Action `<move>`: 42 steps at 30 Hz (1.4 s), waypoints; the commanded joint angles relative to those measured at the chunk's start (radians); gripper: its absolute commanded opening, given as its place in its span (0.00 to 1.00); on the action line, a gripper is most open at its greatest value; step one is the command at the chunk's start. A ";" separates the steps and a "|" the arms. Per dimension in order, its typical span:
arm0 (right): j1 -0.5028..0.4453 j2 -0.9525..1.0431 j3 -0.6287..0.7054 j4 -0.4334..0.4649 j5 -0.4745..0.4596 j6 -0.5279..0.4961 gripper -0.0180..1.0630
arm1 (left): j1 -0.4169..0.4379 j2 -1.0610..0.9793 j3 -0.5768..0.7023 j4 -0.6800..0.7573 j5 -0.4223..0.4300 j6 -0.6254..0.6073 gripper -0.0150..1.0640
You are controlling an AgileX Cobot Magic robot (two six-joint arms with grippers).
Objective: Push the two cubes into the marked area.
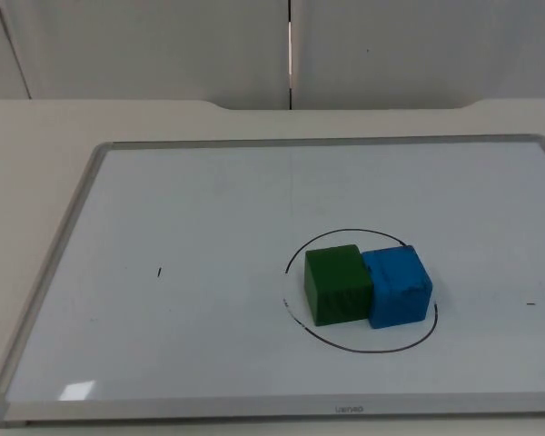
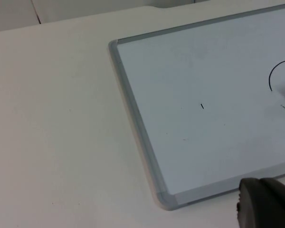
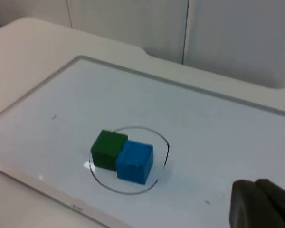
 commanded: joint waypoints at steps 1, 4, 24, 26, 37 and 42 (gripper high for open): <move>0.004 -0.026 0.024 -0.007 0.021 0.002 0.02 | -0.006 -0.003 0.004 0.002 -0.012 -0.002 0.01; 0.004 -0.082 0.034 -0.001 0.050 -0.002 0.02 | -0.006 -0.003 0.004 0.002 -0.012 -0.002 0.01; 0.006 -0.226 0.014 -0.007 0.300 0.021 0.02 | -0.006 -0.003 0.004 0.002 -0.012 -0.002 0.01; 0.006 -0.226 0.014 -0.030 0.300 0.055 0.02 | -0.006 -0.003 0.004 0.002 -0.012 -0.002 0.01; 0.006 -0.226 0.014 -0.030 0.300 0.048 0.02 | -0.006 -0.003 0.004 0.002 -0.012 -0.002 0.01; 0.006 -0.226 0.014 -0.030 0.300 0.048 0.02 | -0.006 -0.003 0.004 0.002 -0.012 -0.002 0.01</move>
